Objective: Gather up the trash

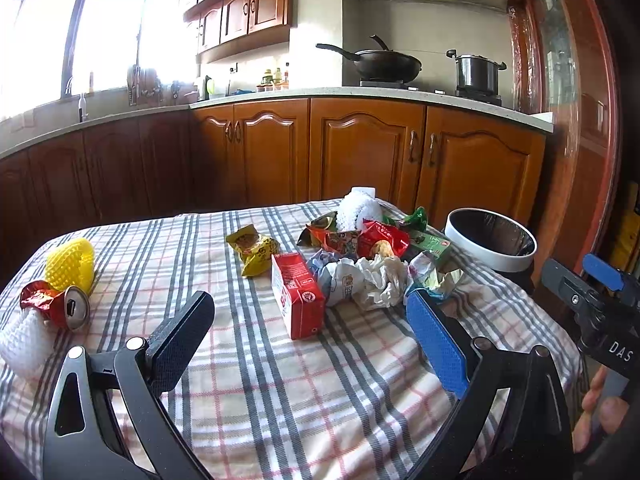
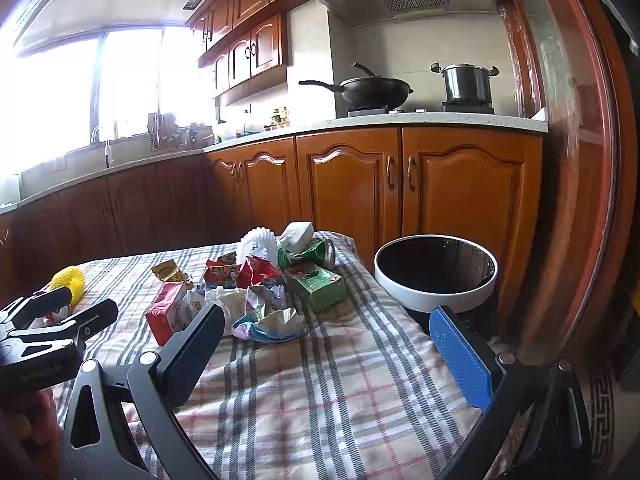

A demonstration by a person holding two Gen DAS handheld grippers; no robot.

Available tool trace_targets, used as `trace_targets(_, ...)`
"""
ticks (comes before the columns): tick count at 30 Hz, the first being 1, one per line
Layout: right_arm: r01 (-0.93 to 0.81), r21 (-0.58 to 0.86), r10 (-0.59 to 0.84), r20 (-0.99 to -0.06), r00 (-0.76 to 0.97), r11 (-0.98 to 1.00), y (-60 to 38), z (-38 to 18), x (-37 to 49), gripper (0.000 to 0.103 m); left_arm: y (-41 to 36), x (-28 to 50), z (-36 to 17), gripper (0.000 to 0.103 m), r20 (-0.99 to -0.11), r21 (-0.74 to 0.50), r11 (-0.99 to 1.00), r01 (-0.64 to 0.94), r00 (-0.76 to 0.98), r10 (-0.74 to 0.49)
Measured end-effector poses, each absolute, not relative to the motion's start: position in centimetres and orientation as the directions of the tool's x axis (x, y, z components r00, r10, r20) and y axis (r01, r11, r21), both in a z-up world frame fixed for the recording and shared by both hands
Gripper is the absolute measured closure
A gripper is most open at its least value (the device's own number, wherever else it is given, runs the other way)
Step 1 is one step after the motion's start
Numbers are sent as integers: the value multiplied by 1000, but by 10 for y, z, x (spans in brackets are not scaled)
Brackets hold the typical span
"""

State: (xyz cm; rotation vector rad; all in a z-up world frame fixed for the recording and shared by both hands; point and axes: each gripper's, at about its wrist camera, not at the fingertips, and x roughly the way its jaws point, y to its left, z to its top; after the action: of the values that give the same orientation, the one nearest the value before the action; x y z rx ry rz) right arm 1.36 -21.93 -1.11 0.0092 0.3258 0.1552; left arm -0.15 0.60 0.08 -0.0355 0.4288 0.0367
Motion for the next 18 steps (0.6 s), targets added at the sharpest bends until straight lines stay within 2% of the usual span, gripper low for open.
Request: trace_targets(18,-203,61,212,-336,918,977,-214,-14,20,0,7,6,-4,4,-430,-28,999,-46,902,29)
